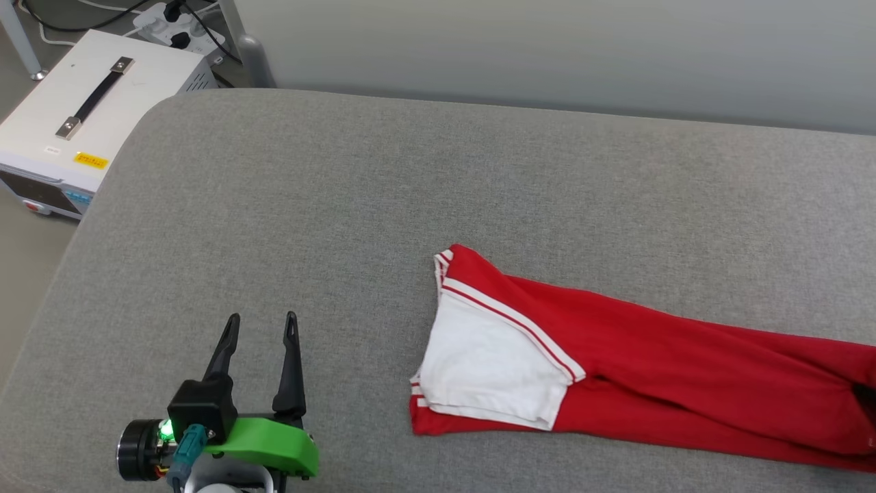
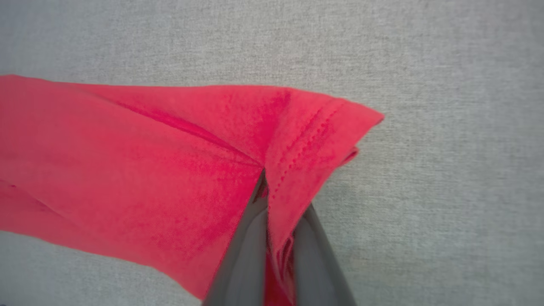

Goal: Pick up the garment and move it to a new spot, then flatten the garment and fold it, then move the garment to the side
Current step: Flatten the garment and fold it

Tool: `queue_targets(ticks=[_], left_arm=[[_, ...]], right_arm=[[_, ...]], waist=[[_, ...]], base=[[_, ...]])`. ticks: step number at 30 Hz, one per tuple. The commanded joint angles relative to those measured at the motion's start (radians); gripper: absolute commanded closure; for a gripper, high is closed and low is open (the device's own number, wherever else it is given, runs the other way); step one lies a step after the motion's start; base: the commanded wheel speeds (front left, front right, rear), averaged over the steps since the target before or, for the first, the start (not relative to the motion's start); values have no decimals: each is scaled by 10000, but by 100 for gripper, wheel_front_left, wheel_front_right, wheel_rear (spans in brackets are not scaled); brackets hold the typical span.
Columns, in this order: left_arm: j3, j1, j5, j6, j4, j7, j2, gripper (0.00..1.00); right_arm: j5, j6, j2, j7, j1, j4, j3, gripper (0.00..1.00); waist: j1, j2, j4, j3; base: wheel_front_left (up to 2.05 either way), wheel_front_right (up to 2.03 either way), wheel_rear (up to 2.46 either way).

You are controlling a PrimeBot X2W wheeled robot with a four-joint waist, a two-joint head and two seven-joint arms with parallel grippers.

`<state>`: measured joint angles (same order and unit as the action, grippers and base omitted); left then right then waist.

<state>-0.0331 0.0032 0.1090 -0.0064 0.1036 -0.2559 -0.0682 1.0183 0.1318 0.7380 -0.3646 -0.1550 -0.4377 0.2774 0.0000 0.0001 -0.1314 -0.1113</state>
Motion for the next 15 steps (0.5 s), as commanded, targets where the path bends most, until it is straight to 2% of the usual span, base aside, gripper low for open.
queue_targets(ticks=[1,7,15], left_arm=[[28,188,-93,-83,-47,-59,46,0],[109,348,-246,-222,-45,-59,83,0],[96,499,-306,-316,3,-59,129,0]], right_arm=[[53,-11,257,85,183,-136,-109,100],[282,-11,809,-120,550,106,-242,100],[812,-11,831,-785,839,2157,-271,100]], waist=[[0,-1,1,115],[0,-1,15,340],[0,-1,29,513]], base=[[0,0,0],[0,0,0],[0,0,0]])
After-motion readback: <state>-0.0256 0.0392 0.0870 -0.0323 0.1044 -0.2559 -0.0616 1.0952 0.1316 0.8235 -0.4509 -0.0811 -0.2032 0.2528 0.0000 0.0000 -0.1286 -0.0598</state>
